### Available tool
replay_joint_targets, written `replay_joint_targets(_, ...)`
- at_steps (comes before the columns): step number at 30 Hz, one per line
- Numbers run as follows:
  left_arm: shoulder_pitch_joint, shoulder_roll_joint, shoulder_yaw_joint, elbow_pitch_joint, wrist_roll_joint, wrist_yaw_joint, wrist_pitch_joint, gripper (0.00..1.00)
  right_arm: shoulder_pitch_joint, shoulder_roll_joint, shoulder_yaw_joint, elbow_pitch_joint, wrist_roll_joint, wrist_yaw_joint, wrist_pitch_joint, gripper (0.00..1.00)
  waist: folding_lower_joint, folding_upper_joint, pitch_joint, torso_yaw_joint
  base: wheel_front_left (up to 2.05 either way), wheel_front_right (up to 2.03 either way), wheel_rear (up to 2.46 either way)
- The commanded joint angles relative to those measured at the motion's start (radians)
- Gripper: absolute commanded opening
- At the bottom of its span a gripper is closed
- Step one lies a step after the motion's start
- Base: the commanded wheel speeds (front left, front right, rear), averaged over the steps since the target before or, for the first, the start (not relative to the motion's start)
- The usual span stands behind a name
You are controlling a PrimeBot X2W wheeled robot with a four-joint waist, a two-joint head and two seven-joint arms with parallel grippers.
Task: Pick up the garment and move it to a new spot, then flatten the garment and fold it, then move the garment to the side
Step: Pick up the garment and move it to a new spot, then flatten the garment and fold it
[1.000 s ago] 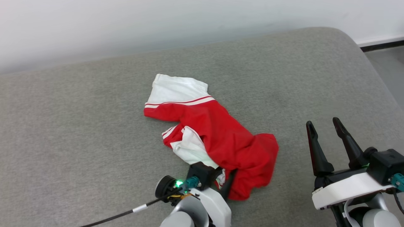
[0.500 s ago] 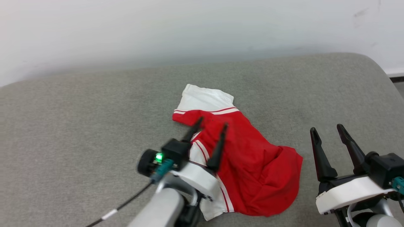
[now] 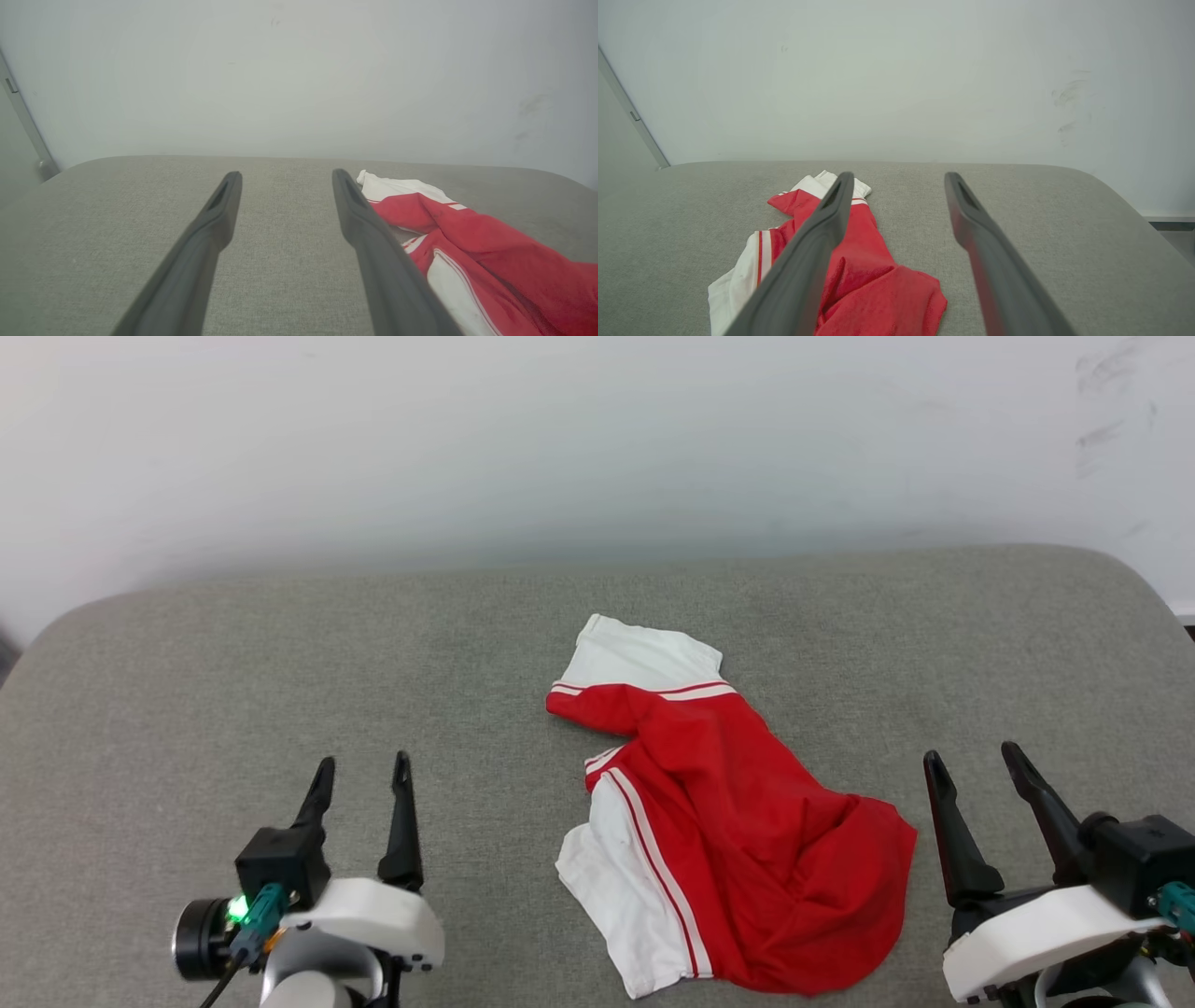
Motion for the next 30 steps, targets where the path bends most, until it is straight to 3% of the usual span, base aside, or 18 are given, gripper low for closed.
replay_joint_targets(1,0.020,0.010,0.004,-0.014,0.001,0.008,0.002,1.00,0.015,0.003,-0.002,-0.006,-0.007,-0.001,0.004,1.00,0.0001,0.0000,-0.007,0.004,0.00,0.00,0.00)
replay_joint_targets(23,0.067,0.055,-0.026,-0.098,0.018,0.036,0.065,1.00,0.028,0.003,-0.003,-0.016,-0.006,-0.001,0.020,1.00,0.0001,0.0000,-0.022,-0.001,0.00,0.00,0.00)
replay_joint_targets(29,-0.021,0.046,-0.081,-0.087,0.006,-0.014,0.172,1.00,0.016,0.003,-0.006,-0.027,-0.016,-0.001,0.023,1.00,0.0001,0.0000,-0.002,0.003,0.00,0.00,0.00)
replay_joint_targets(30,-0.090,0.036,-0.116,-0.065,-0.010,-0.050,0.269,1.00,0.004,0.003,-0.002,-0.037,-0.018,-0.001,0.026,1.00,0.0001,0.0000,0.025,-0.002,0.00,0.00,0.00)
